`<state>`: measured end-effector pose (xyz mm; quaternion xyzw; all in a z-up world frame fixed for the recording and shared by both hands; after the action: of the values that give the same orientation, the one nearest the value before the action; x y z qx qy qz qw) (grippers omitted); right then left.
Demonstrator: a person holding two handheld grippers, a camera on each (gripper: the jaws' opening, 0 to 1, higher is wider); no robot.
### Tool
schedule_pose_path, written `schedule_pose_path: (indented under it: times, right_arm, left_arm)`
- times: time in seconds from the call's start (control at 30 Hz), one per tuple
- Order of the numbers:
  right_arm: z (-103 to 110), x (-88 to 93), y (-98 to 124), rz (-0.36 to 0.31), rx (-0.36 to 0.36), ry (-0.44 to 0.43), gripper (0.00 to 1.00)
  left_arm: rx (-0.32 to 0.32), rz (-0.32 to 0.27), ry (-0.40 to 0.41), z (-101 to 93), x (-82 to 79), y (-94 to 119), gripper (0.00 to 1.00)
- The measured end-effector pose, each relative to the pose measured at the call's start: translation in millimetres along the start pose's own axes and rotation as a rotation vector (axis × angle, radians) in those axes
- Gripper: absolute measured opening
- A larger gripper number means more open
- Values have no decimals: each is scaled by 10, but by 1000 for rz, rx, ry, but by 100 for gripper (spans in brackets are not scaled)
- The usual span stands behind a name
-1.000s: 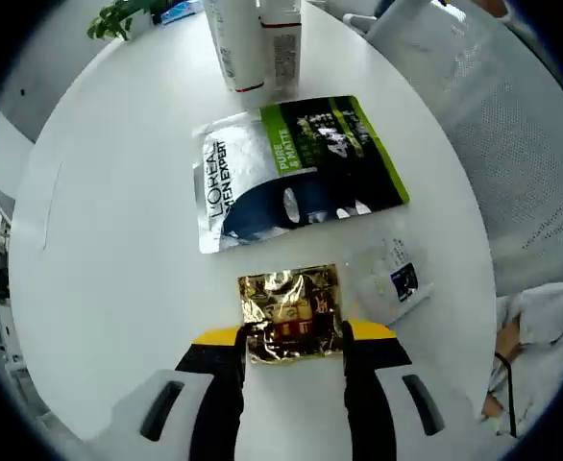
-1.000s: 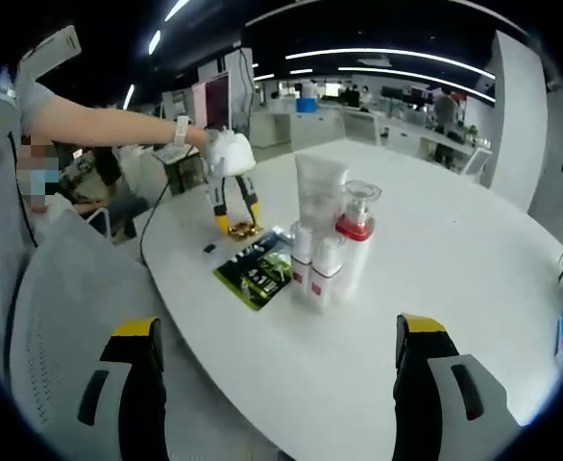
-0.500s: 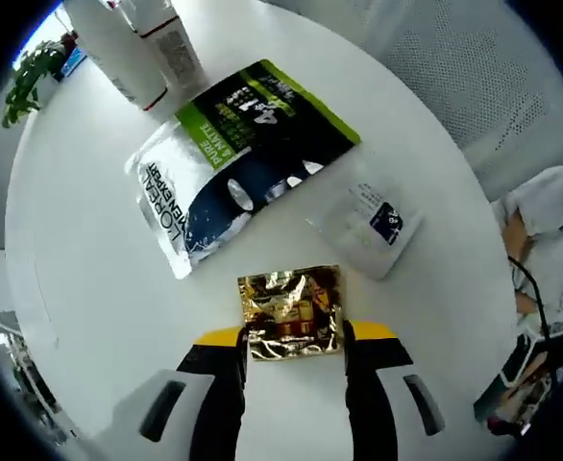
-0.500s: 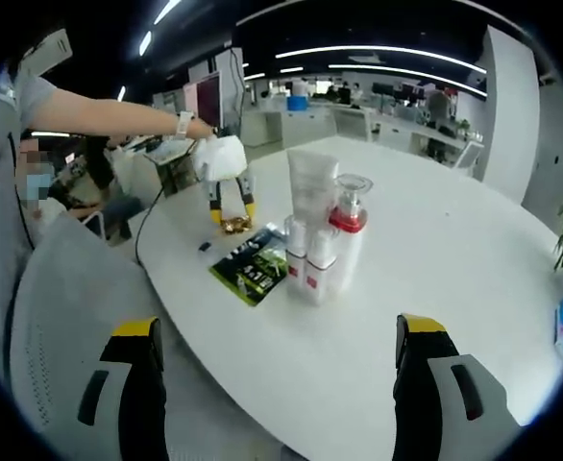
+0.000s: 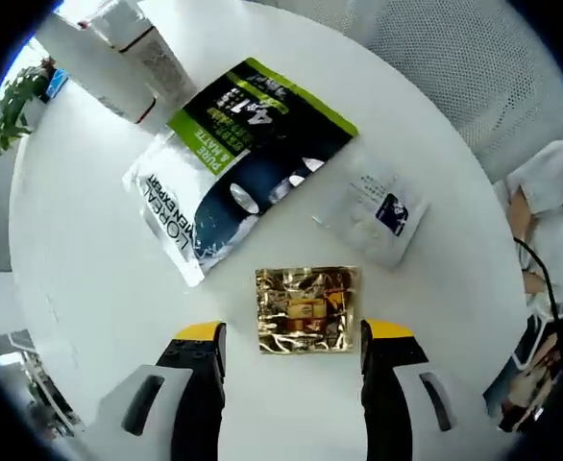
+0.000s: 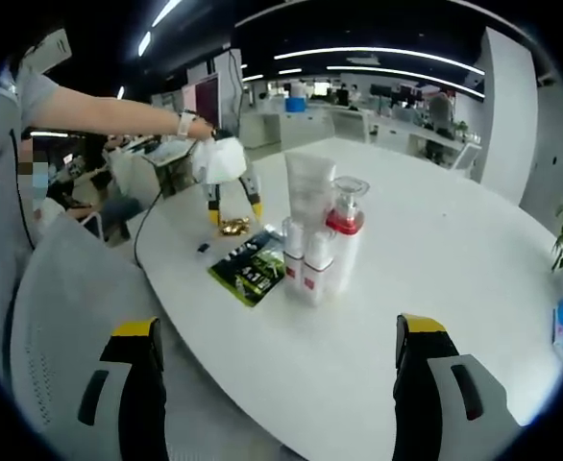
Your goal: Arrange the skincare products in the storage area until every visible bottle or jar stands upright without overlapping.
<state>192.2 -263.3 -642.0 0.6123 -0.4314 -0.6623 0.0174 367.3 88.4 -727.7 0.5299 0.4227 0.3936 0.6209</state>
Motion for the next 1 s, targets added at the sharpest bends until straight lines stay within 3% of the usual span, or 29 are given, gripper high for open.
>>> schedule_pose_path:
  times: [0.1,0.13,0.2,0.23,0.33,0.4,0.5,0.57,0.7,0.83,0.93,1.0]
  right_arm:
    - [2,12,-7,3,-5,1,100]
    - [2,13,-10,2,-8,3,100]
    - [3,9,-22,-1,-14,5,100]
    - [4,5,-27,-2,-17,6,100]
    - [2,-20,-49,-12,-29,17,100]
    - [-2,-32,-55,-16,-32,20,100]
    - [-13,-29,-65,-16,-35,24,100]
    - [-12,-26,-72,-14,-40,26,100]
    - [-10,-19,-104,-12,-51,29,100]
    - [-4,-36,-122,-18,-62,35,100]
    - [-10,-35,-124,-18,-63,36,100]
    - [-12,-30,-127,-15,-64,35,100]
  left_arm:
    - [-13,0,128,-52,39,101,55]
    - [-38,-1,147,5,67,86,54]
    - [-68,6,259,33,157,112,51]
    - [-80,-6,299,29,173,130,49]
    - [-116,-88,543,-29,180,183,51]
    - [-126,-107,624,-53,236,128,53]
    - [-163,-76,747,-133,288,144,55]
    - [-160,-101,794,-176,272,143,55]
    - [-151,-196,997,-267,263,89,56]
    - [-185,-175,1097,-293,316,30,58]
    - [-191,-221,1163,-308,280,4,61]
    - [-178,-217,1179,-329,270,-8,60]
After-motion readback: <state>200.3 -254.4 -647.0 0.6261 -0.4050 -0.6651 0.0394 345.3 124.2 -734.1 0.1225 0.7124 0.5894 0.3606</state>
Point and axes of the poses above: the point that each gripper's makers call its tool centre point, and the gripper's own axes: y roughly backward along the fingers, z roughly to its left, x roughly out of its underside, the point moved 10 cm from there along y, roughly backward along the fingers, and after that the axes turned 10 degrees about y, right-handed, at the moved point
